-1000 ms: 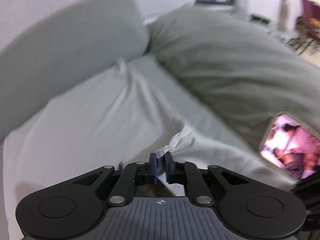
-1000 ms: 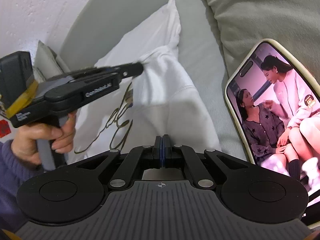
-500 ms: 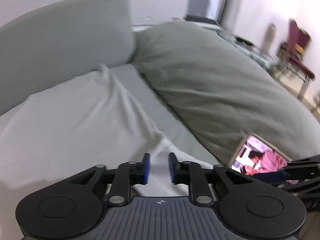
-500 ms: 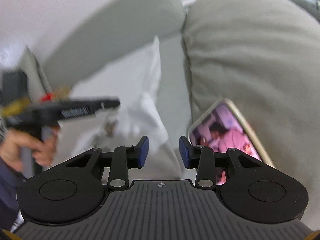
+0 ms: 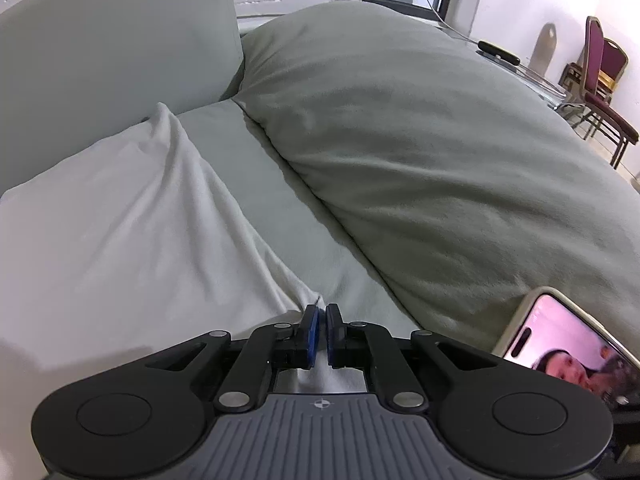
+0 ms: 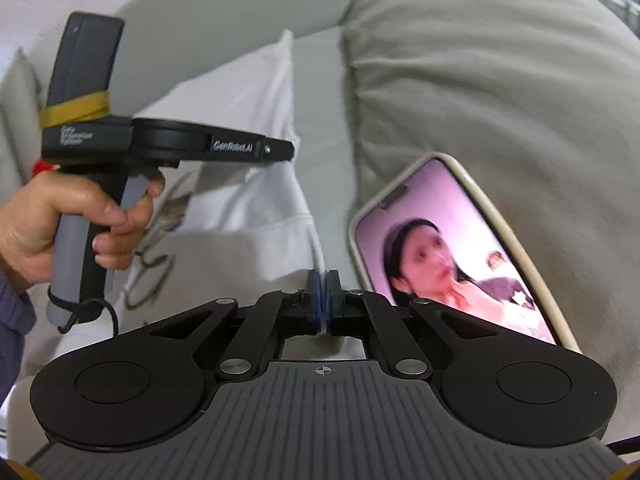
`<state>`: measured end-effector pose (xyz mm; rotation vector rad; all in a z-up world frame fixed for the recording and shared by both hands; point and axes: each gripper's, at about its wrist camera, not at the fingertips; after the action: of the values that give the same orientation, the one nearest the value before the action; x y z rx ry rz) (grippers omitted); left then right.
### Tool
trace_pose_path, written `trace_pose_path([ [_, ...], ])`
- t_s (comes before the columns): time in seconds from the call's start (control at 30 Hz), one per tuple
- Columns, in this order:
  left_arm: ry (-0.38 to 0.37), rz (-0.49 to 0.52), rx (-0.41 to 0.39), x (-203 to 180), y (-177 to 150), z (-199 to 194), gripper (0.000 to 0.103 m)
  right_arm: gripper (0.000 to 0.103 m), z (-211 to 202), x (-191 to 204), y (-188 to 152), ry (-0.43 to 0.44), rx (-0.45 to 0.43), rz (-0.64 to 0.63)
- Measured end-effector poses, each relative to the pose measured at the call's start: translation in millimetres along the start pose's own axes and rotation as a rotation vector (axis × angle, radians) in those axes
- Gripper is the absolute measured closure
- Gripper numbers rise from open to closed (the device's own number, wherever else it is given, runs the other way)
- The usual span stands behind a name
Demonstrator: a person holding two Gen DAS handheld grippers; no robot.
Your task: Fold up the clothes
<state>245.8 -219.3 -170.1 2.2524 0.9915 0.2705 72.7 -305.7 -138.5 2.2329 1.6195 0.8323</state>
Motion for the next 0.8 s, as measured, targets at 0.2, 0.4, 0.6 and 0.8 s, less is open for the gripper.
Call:
trace_pose_path([
  [0.2, 0.038, -0.081, -0.05, 5, 1, -46, 0.082, 0.089, -16, -9, -2, -0.057, 0.044, 0.073],
  [0.4, -0.066, -0.017, -0.037, -12, -37, -104, 0.096, 0.088, -36, -12, -8, 0.084, -0.078, 0.086],
  [0.6, 0.002, 0.058, 0.049, -36, -85, -104, 0.1, 0.093, 8, 20, 0, 0.055, 0.006, -0.081],
  [0.8, 0.01, -0.052, -0.03, -36, -107, -149, 0.098, 0.087, -31, 2, -18, 0.009, 0.077, -0.043],
])
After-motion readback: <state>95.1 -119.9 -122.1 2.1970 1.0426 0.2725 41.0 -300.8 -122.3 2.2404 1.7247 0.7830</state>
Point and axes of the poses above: each gripper's, at about its wrist camera, not at the fingertips, and z roughly the way its jaws point, x to its left, y to its top, and after that the axes turned 1 degree about z, right-handed
